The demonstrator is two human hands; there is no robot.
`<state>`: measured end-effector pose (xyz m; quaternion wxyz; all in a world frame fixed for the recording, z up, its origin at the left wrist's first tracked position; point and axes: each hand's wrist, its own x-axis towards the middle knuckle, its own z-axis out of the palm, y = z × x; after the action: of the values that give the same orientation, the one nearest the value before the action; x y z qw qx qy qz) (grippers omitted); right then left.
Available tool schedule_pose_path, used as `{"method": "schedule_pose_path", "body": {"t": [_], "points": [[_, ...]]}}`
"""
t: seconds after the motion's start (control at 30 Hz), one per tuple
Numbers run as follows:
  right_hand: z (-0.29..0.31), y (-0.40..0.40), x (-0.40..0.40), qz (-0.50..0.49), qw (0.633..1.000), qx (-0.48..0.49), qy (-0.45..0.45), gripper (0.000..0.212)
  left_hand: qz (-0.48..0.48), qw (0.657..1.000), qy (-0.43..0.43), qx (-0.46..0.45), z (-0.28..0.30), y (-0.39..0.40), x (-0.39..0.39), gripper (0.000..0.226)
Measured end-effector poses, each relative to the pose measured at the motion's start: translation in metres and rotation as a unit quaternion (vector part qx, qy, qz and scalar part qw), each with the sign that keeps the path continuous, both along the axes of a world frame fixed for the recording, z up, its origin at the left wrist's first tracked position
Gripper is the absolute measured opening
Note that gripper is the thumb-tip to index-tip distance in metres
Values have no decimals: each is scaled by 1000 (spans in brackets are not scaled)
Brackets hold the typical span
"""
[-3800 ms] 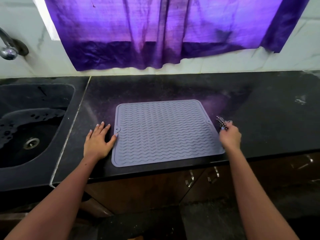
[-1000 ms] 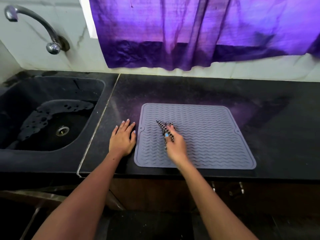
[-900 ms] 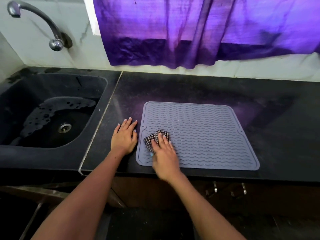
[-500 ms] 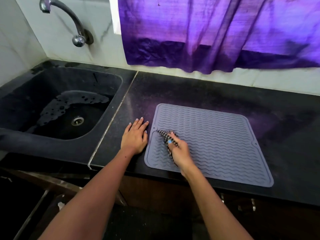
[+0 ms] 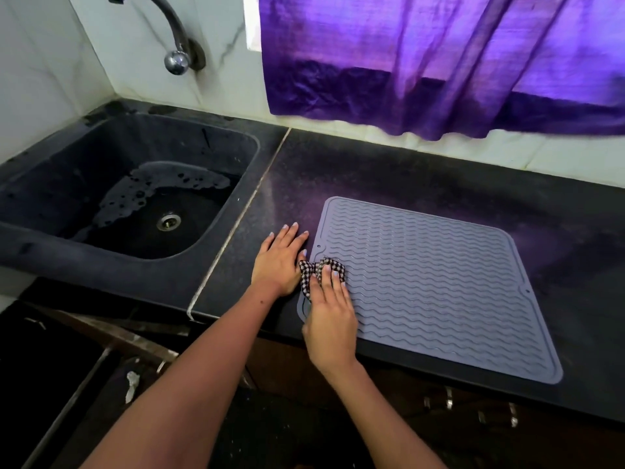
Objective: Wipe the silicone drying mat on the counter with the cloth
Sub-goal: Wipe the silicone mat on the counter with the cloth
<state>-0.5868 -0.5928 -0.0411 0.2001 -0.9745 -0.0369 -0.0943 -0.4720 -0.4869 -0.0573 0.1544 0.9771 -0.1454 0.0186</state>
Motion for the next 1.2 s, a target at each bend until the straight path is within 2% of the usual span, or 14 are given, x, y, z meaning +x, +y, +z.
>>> {"method": "schedule_pose_path", "body": {"t": [0.07,0.13,0.2,0.33,0.43,0.57,0.63,0.7,0.77,0.8,0.87,0.97,1.1,1.2], "points": [[8,-5,2,-58,987,152,-5,58,5,1000,-3,-6,0,0,0,76],[25,-7,12,-180,917,356,-3,49,13,1000,-6,-11,0,-2,-1,84],[34,-9,29,-236,876,419,-35,46,15,1000,-8,-8,0,-1,-2,84],[26,-21,56,-108,983,146,-13,55,17,1000,-3,-11,2,0,-2,82],[11,-23,62,-27,997,-49,52,59,15,1000,-7,-10,2,-1,-1,87],[14,-28,68,23,996,-69,61,60,12,1000,-12,-10,1,-1,-1,85],[21,-37,74,14,996,31,83,55,12,1000,-15,-15,0,-1,-1,83],[31,-48,85,-57,940,303,144,45,9,1000,-13,-12,1,-1,-1,83],[42,-56,98,-142,785,585,143,38,10,1000,-16,-9,0,0,-1,81],[45,-60,105,-178,746,632,111,37,12,1000,-19,-9,1,-1,-2,81],[50,-62,116,-203,830,517,47,41,13,1000,-20,-10,1,-1,-2,81],[43,-54,121,-121,967,226,15,52,11,1000,-17,-14,1,-1,-1,81],[16,-42,120,-30,994,-59,92,68,14,999,-28,-13,-1,0,0,79],[14,-49,124,-14,994,-60,90,66,13,999,-33,-11,-1,-1,-1,78]]}}
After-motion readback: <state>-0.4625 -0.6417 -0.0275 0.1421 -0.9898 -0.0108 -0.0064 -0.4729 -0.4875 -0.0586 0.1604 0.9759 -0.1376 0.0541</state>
